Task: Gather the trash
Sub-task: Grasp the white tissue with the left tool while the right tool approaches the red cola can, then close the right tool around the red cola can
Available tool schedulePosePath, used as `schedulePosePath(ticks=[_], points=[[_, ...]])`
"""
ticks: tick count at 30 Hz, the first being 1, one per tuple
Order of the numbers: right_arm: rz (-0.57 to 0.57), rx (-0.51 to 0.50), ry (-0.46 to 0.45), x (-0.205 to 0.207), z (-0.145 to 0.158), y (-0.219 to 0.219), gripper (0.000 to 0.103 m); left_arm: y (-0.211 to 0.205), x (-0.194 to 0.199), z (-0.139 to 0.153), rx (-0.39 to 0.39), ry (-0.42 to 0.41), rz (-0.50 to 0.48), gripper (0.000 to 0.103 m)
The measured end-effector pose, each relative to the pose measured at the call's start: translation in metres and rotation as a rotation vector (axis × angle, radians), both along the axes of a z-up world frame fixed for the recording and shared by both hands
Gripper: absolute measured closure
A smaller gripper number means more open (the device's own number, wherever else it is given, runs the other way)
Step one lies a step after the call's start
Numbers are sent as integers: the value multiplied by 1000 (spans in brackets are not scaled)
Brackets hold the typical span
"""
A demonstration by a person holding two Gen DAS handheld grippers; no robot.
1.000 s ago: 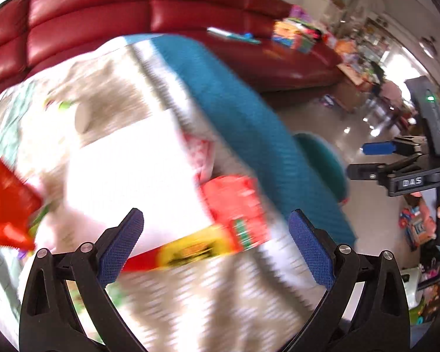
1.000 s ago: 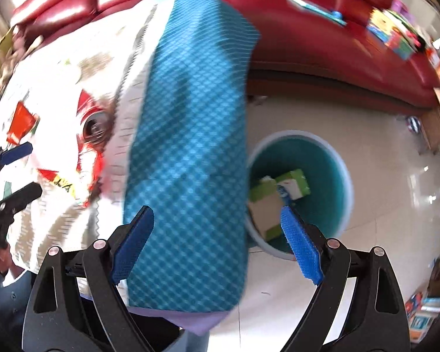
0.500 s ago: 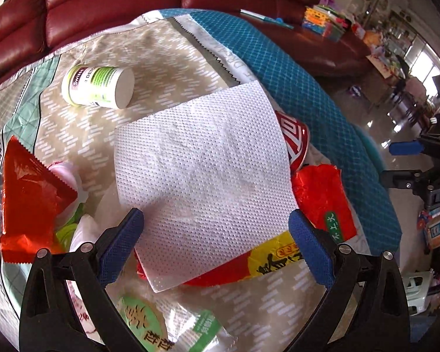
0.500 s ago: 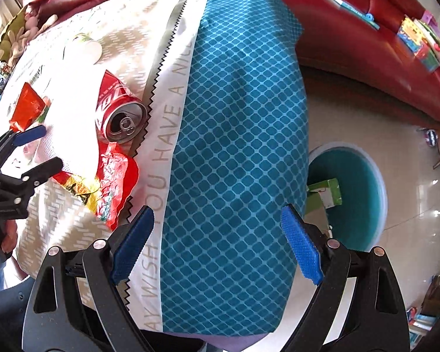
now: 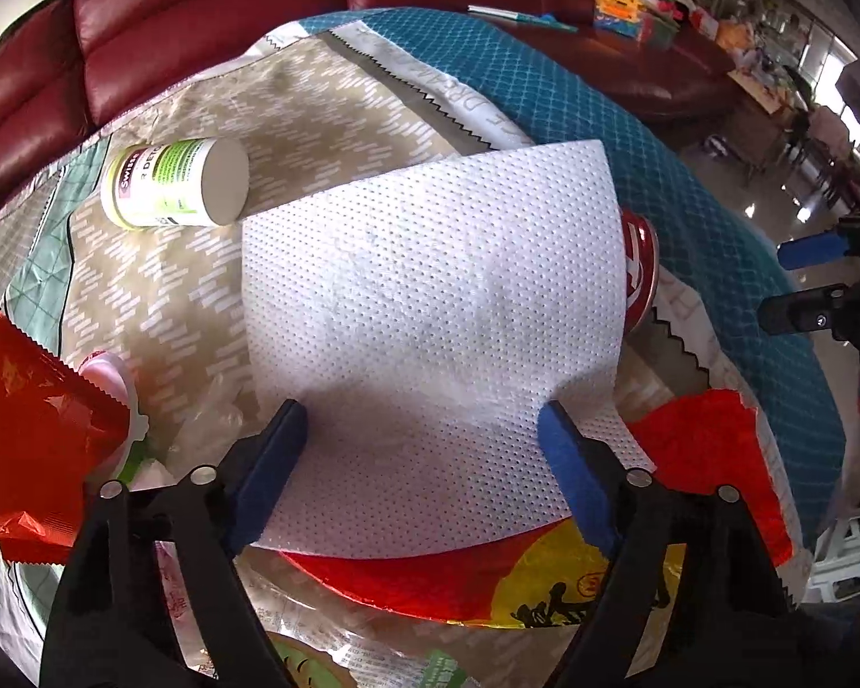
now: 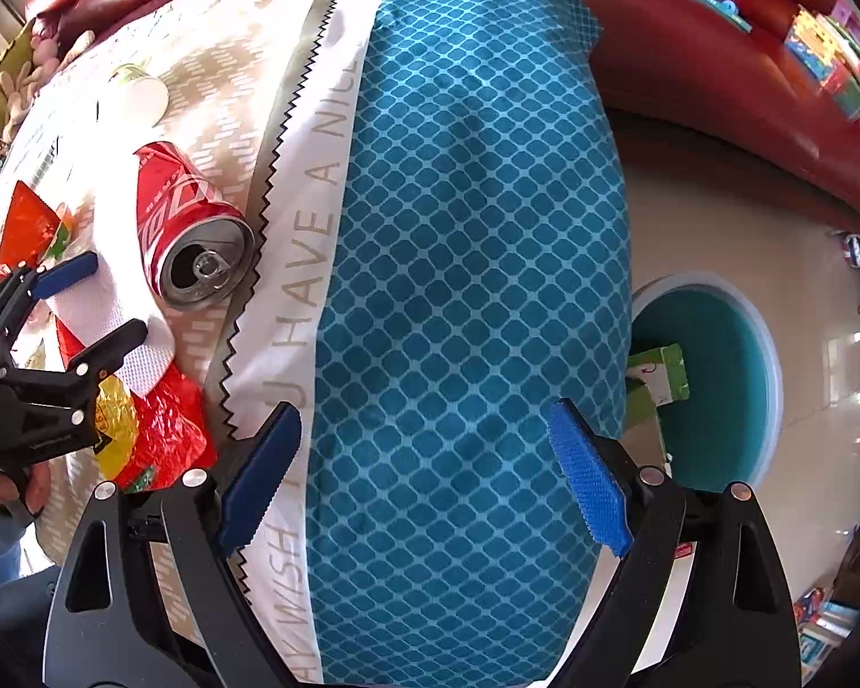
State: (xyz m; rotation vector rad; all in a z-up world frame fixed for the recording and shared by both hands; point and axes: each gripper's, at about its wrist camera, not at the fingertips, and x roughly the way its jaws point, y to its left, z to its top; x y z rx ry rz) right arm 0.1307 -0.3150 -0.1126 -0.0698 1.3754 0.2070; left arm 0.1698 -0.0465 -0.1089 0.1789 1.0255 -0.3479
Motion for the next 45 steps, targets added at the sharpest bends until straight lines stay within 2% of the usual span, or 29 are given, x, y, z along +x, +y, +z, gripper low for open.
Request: schedulePosePath(ticks=[3, 5, 6, 7, 9, 16, 20, 23, 25, 34, 35, 36, 37, 45], points=[[3, 3, 0, 0, -1, 1, 19, 2, -4, 0, 42, -45, 24, 47], [8, 0, 0, -1, 0, 3, 19, 5, -5, 2, 37, -52, 34, 60], [10, -1, -2, -1, 2, 5, 19, 8, -5, 3, 41, -55, 48, 78], [12, -2, -5, -2, 3, 7, 19, 11, -4, 4, 37, -50, 60, 87], [19, -4, -13, -3, 9, 11, 19, 21, -3, 9, -16, -27, 78, 97], [70, -20, -44, -4, 27, 33, 19, 47, -9, 50, -98, -80, 129, 98], [128, -26, -69, 5, 36, 54, 19, 69, -10, 68, -125, -105, 165, 98], [184, -16, -75, 17, 37, 77, 19, 84, -12, 82, -180, -112, 170, 98], [227, -4, -77, 26, 35, 94, 19, 91, -13, 87, -175, -129, 185, 98], [375, -2, -32, 54, 0, 140, 20, 124, -5, 85, -199, -108, 256, 98], [380, 3, -26, 55, -2, 141, 23, 124, -5, 84, -198, -105, 259, 98], [385, 3, -22, 55, -5, 143, 33, 124, -4, 82, -199, -100, 260, 98], [387, 9, -15, 54, -6, 143, 37, 124, -4, 81, -202, -96, 260, 98], [324, 22, -72, 28, 13, 115, 39, 98, -7, 83, -210, -92, 217, 98]])
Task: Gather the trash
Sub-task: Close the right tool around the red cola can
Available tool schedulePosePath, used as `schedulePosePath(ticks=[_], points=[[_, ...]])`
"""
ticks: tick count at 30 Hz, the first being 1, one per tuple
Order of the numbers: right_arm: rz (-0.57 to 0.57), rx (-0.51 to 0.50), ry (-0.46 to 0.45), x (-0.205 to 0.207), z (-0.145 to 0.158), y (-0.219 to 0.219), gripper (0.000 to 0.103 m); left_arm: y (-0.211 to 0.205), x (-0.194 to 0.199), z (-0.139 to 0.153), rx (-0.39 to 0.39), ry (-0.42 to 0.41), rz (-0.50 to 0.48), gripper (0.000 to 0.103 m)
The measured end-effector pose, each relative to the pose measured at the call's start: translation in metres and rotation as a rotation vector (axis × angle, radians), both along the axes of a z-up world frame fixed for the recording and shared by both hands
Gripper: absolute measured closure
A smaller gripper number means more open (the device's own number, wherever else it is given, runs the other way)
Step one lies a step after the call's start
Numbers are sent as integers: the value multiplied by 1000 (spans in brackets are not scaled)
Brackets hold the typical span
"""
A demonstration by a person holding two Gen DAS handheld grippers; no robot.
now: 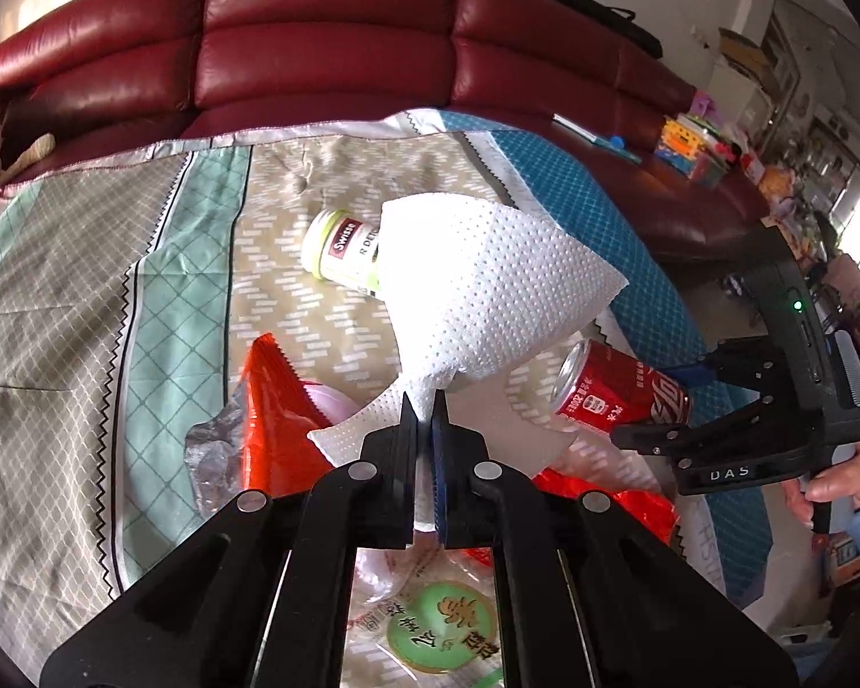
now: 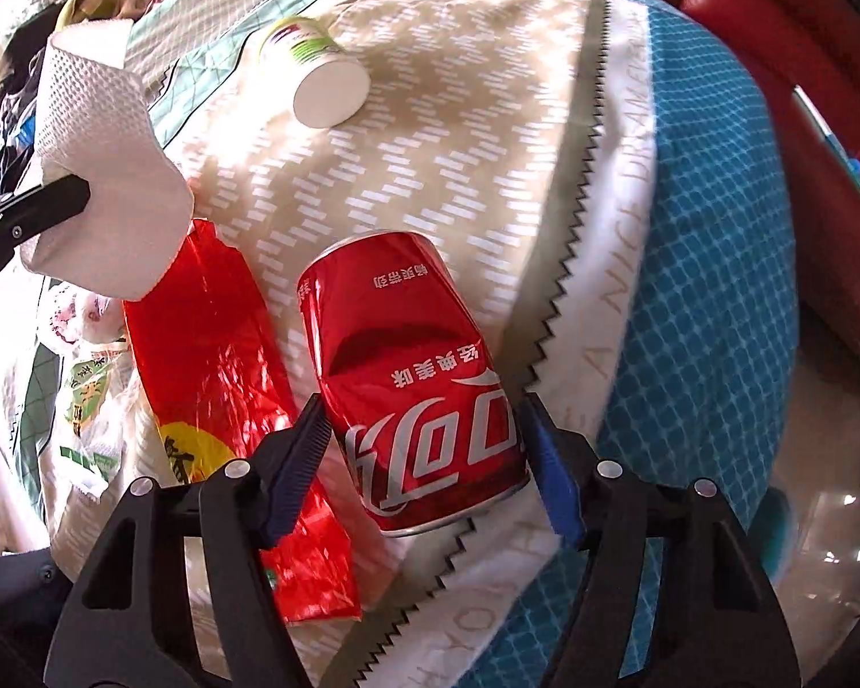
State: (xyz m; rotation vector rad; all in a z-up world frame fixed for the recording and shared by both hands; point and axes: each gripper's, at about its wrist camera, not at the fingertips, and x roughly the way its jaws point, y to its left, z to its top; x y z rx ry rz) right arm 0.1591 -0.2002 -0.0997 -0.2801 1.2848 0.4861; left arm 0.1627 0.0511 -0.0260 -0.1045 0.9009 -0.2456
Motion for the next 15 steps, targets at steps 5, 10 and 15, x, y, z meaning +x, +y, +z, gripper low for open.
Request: schedulePosePath(ticks=[5, 10, 15], points=[[-96, 50, -45, -24, 21, -42, 39, -29, -8, 6, 2, -10, -48, 98], [-176, 85, -83, -45, 41, -83, 39, -65, -20, 12, 5, -17, -110, 98], [-288, 104, -125, -66, 57, -142, 39, -109, -29, 14, 6, -14, -188, 98]])
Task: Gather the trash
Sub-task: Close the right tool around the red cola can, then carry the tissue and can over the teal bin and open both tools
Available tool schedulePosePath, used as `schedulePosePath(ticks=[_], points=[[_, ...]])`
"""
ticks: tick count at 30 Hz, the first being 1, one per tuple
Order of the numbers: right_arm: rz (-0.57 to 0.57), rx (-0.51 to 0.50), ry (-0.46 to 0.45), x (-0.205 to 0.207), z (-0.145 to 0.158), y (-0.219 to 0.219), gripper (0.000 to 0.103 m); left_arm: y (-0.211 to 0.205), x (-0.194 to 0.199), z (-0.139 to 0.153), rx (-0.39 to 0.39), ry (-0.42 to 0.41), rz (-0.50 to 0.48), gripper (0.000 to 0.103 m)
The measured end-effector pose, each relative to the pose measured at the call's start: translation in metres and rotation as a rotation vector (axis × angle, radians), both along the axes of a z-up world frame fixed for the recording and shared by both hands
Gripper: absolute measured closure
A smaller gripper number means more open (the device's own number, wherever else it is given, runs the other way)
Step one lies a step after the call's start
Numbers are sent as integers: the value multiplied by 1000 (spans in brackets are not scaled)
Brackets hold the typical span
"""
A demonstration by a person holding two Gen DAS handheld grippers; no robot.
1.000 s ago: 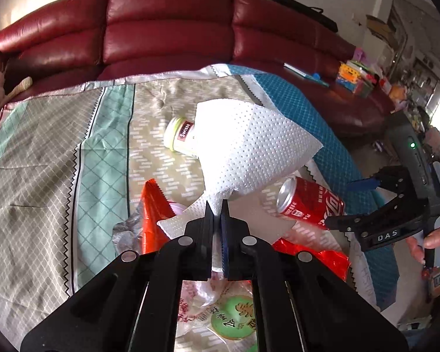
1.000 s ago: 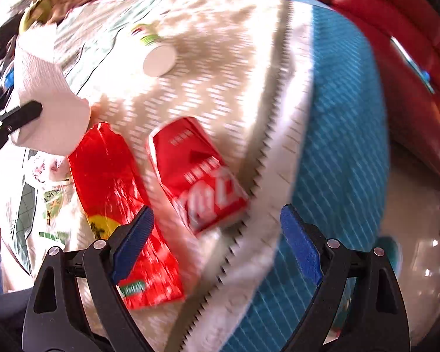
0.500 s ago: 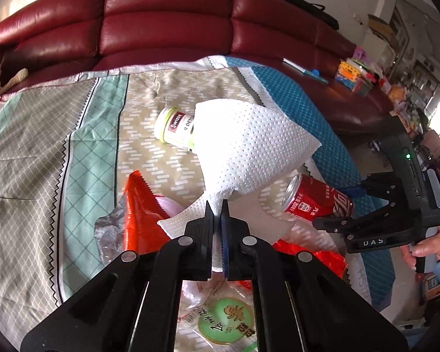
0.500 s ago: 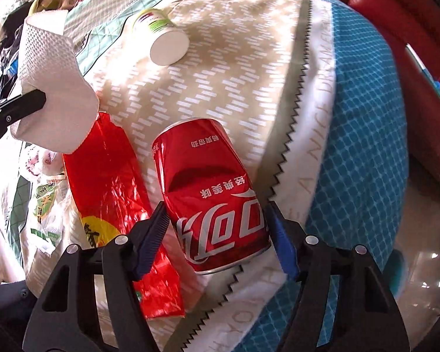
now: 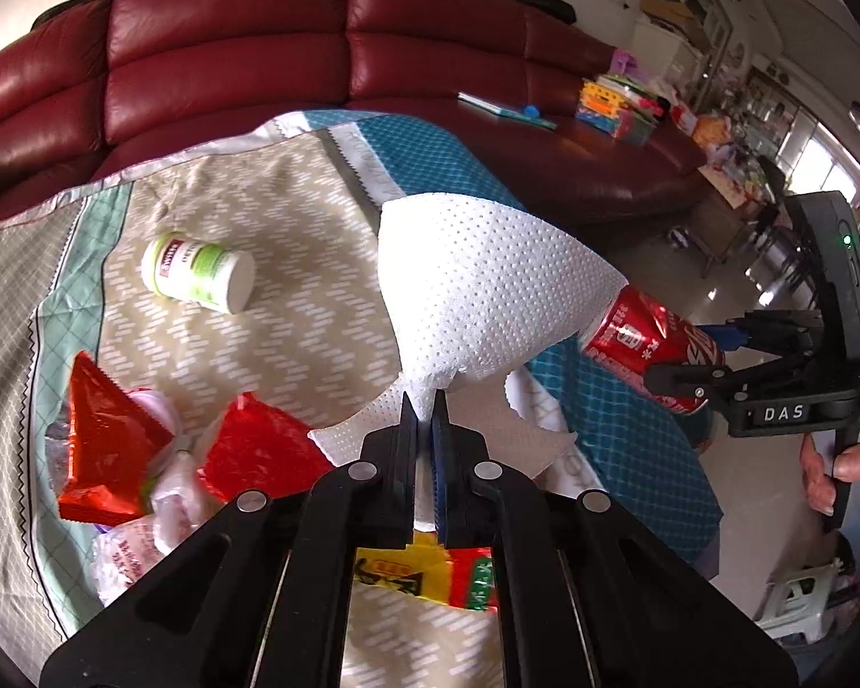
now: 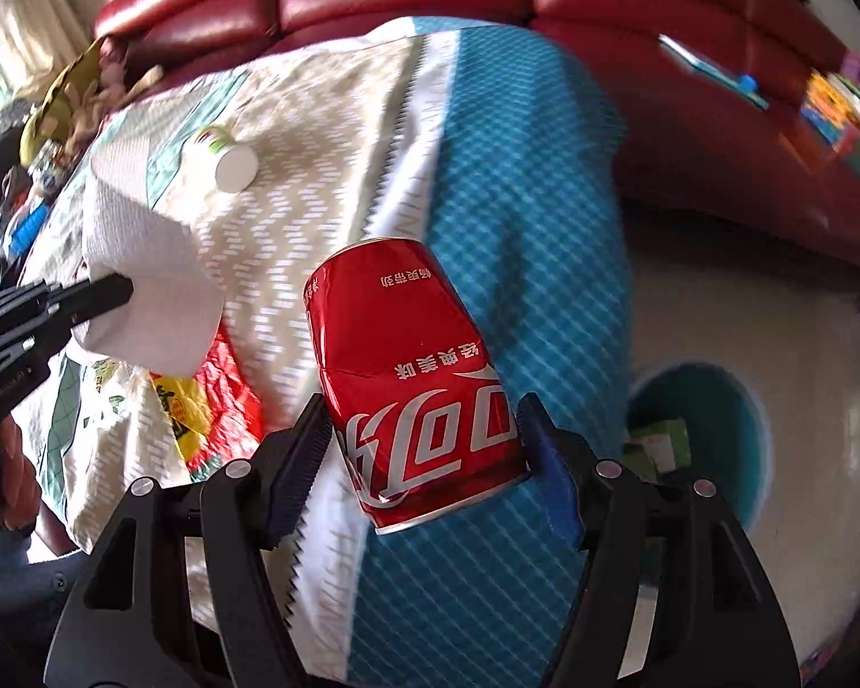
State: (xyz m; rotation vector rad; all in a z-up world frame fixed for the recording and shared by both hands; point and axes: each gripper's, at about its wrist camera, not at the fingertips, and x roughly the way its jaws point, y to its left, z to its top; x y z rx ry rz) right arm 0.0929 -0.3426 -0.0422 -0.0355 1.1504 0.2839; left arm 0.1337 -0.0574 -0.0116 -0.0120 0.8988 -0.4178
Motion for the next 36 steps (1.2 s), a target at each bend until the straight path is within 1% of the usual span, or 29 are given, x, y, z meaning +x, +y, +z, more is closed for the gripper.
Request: schedulePosePath(ticks=[4, 8, 12, 18, 22, 28, 36], points=[[-93, -5, -12, -14, 0, -48, 39, -45, -6, -2, 14, 10, -82, 98], [-181, -7, -14, -25, -3, -97, 39, -90, -8, -4, 10, 21, -160, 98], [-250, -4, -20, -37, -7, -143, 39, -134, -7, -11, 27, 36, -232, 98], [-338, 15, -19, -49, -15, -196, 39, -199, -1, -26, 76, 67, -324, 98], [-376, 18, -15, -51, -20, -220, 39, -240, 4, -37, 104, 85, -379, 98], [-413, 13, 8, -55, -27, -245, 39, -285, 16, -53, 118, 110, -433, 98], [-432, -8, 40, -45, -34, -258, 39, -324, 41, -77, 121, 152, -472, 97]])
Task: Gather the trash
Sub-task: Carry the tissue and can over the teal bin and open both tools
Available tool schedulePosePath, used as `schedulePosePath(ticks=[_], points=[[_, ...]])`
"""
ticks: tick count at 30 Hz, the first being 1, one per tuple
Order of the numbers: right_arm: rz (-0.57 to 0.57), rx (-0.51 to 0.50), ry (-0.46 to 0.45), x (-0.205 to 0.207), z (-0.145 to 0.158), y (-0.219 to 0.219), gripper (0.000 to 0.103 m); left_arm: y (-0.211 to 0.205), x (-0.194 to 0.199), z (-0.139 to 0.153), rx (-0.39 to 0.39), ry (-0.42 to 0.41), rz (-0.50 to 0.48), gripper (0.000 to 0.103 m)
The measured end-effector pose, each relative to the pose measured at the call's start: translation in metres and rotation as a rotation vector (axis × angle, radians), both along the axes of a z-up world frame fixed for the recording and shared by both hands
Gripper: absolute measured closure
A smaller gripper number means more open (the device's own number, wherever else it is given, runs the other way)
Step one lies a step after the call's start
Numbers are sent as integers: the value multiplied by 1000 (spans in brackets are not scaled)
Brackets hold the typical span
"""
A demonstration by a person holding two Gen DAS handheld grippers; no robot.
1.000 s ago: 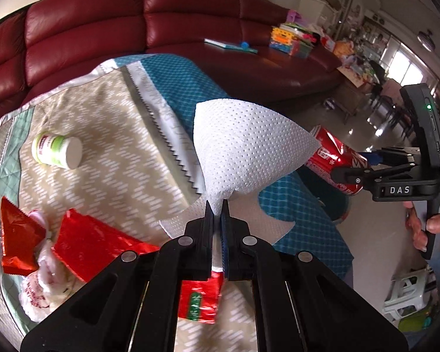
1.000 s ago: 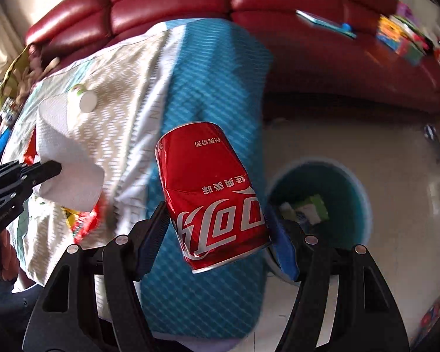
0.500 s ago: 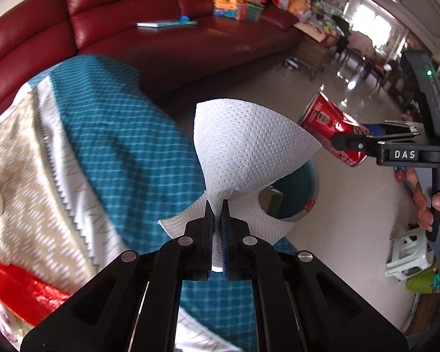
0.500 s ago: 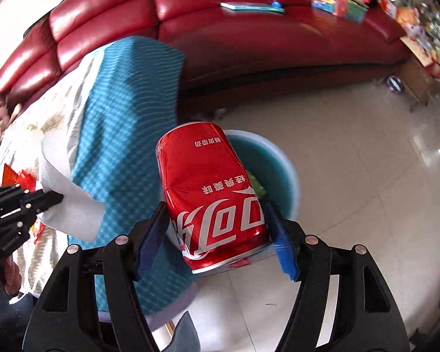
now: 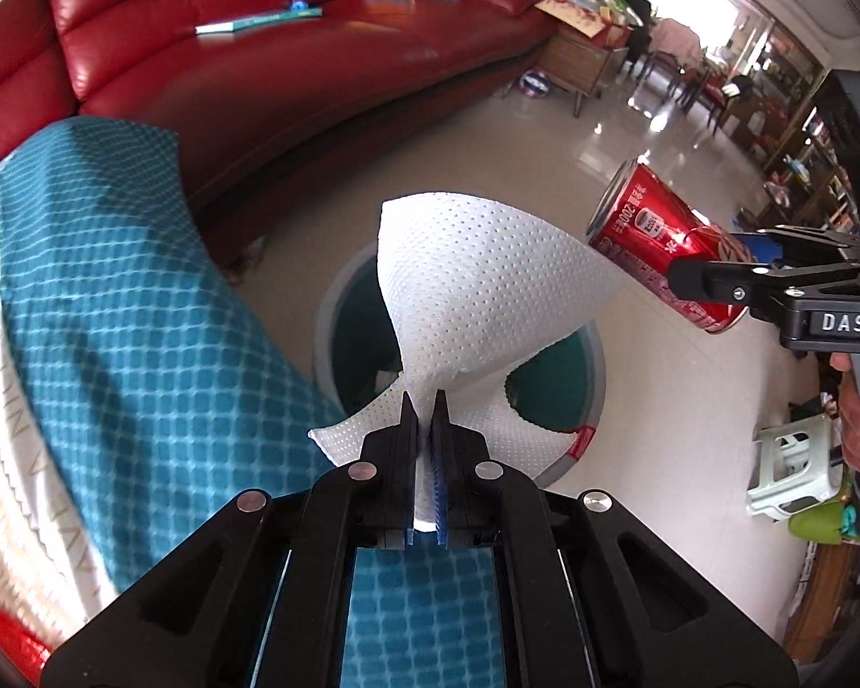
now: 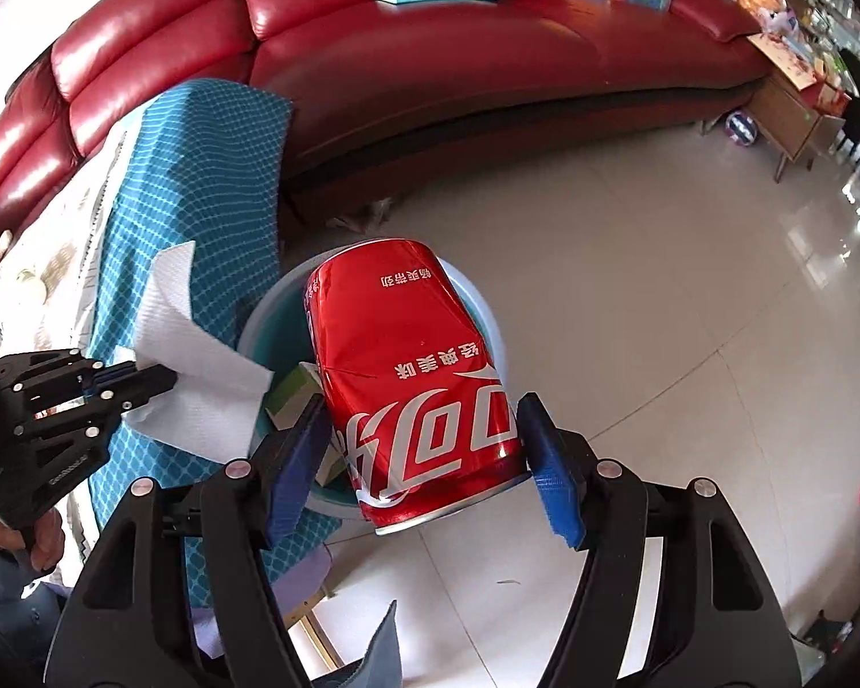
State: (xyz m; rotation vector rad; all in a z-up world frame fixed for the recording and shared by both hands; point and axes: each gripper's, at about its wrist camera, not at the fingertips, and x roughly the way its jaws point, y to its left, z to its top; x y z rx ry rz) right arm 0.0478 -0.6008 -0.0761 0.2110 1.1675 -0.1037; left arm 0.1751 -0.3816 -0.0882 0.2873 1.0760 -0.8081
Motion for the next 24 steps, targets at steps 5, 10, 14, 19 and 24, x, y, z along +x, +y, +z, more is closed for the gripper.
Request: schedulePosePath(ticks=[5, 10, 14, 19, 24], points=[[4, -23, 17, 11, 1, 1, 39, -14, 13, -17, 9, 29, -7, 87], [6, -35, 33, 21, -3, 4, 39, -18, 19, -30, 13, 26, 8, 47], [16, -35, 48, 27, -9, 10, 39, -8, 21, -30, -7, 36, 24, 38], [35, -31, 57, 33, -14, 18, 39, 7, 16, -26, -24, 45, 34, 36], [60, -22, 81, 42, -23, 27, 39, 21, 9, -18, -39, 32, 49, 24]])
